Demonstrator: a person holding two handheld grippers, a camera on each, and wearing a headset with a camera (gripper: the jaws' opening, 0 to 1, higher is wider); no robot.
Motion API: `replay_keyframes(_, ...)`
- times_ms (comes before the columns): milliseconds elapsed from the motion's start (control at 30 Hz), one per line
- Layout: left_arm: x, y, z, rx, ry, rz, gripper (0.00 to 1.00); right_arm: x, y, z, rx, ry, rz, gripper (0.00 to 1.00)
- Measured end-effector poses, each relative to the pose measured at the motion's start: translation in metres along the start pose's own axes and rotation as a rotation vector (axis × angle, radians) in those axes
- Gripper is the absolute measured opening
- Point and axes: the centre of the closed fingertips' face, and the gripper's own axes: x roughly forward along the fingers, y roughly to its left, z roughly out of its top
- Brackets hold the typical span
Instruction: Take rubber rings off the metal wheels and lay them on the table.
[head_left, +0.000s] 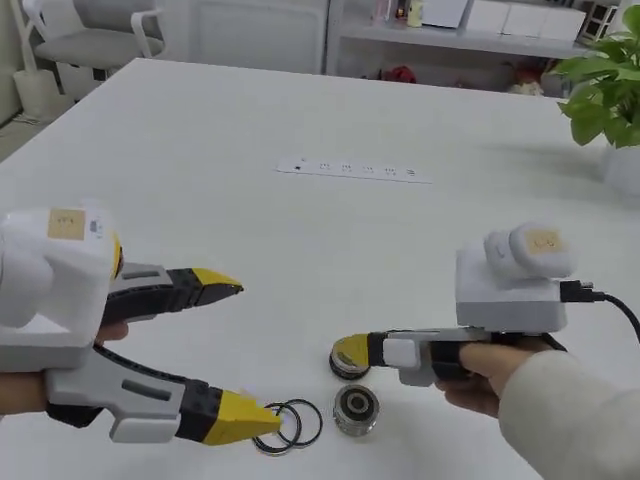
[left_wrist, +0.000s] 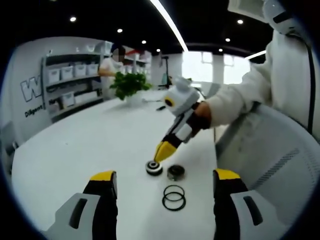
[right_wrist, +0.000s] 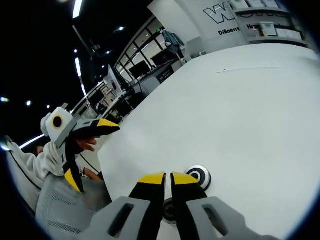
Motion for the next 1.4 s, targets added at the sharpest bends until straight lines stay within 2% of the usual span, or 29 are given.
replay_keyframes(167, -0.002, 0.002, 0.012, 0.038, -0.001, -0.006, 0.8, -0.007, -0.009, 0.009, 0.023, -0.041, -0.021, 0.01)
replay_keyframes(267, -0.002, 0.002, 0.028, 0.061, -0.02, -0.018, 0.8, -0.012, -0.012, 0.012, 0.031, -0.058, -0.037, 0.01)
replay_keyframes(467, 0.002, 0.003, 0.045, 0.133, -0.001, -0.037, 0.79, -0.017, -0.019, 0.015, 0.038, -0.076, -0.064, 0.01)
replay_keyframes(700, 0.011, 0.01, 0.065, 0.173, -0.008, -0.047, 0.78, -0.022, -0.026, 0.018, 0.041, -0.093, -0.084, 0.01)
replay_keyframes(833, 0.016, 0.01, 0.076, 0.2, -0.014, -0.067, 0.77, -0.025, -0.03, 0.019, 0.043, -0.097, -0.092, 0.01)
replay_keyframes(933, 0.024, 0.012, 0.089, 0.233, -0.013, -0.068, 0.77, -0.026, -0.033, 0.018, 0.033, -0.097, -0.102, 0.01)
replay_keyframes(1033, 0.034, 0.019, 0.102, 0.246, -0.027, -0.066, 0.77, -0.024, -0.034, 0.014, 0.009, -0.076, -0.106, 0.02)
replay_keyframes(1100, 0.04, 0.022, 0.107, 0.247, -0.034, -0.066, 0.76, -0.023, -0.035, 0.01, -0.041, -0.052, -0.109, 0.02)
replay_keyframes(1233, 0.05, 0.027, 0.106, 0.257, -0.02, -0.059, 0.74, -0.02, -0.037, 0.004, -0.103, -0.015, -0.116, 0.05)
replay_keyframes(1400, 0.061, 0.025, 0.099, 0.25, -0.011, -0.064, 0.72, -0.017, -0.041, -0.006, -0.219, 0.048, -0.12, 0.09)
